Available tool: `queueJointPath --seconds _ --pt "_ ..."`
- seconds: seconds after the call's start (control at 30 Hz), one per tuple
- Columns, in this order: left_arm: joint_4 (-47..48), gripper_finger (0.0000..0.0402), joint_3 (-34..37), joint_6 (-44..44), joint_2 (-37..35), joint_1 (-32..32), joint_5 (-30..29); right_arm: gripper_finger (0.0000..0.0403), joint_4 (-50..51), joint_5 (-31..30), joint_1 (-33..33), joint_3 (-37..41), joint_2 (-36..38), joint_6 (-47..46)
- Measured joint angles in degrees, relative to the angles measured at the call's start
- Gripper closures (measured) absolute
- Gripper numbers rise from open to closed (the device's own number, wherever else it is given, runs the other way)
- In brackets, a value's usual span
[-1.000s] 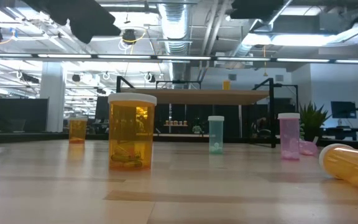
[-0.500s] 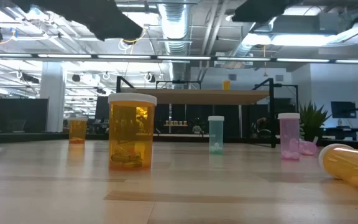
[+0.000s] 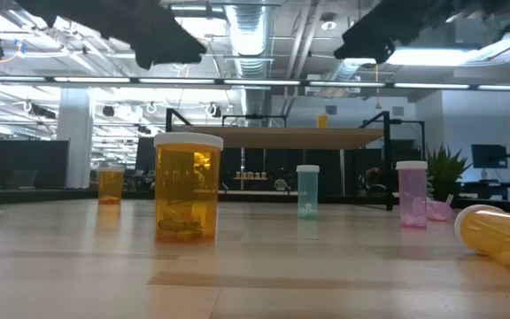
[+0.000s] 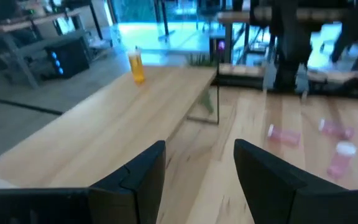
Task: Pick and place medicine bottles onto shelf by color
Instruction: Put the right small orange pill bottle on the shelf aligned with the small orange pill bottle
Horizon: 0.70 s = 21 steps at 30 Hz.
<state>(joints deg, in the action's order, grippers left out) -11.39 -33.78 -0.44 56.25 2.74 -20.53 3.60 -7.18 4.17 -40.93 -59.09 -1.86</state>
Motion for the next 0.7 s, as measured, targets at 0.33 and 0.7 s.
queueJointPath --seconds 0.33,0.7 --pt "-2.69 0.0221 0.00 -6.33 0.00 -1.00 -0.70 0.0143 -19.30 3.09 4.32 6.60 -10.83 -8.21" --pt "10.60 0.0221 0.00 -18.12 1.54 -5.56 -0.24 0.0143 -27.45 1.15 11.26 6.49 -20.22 -14.67"
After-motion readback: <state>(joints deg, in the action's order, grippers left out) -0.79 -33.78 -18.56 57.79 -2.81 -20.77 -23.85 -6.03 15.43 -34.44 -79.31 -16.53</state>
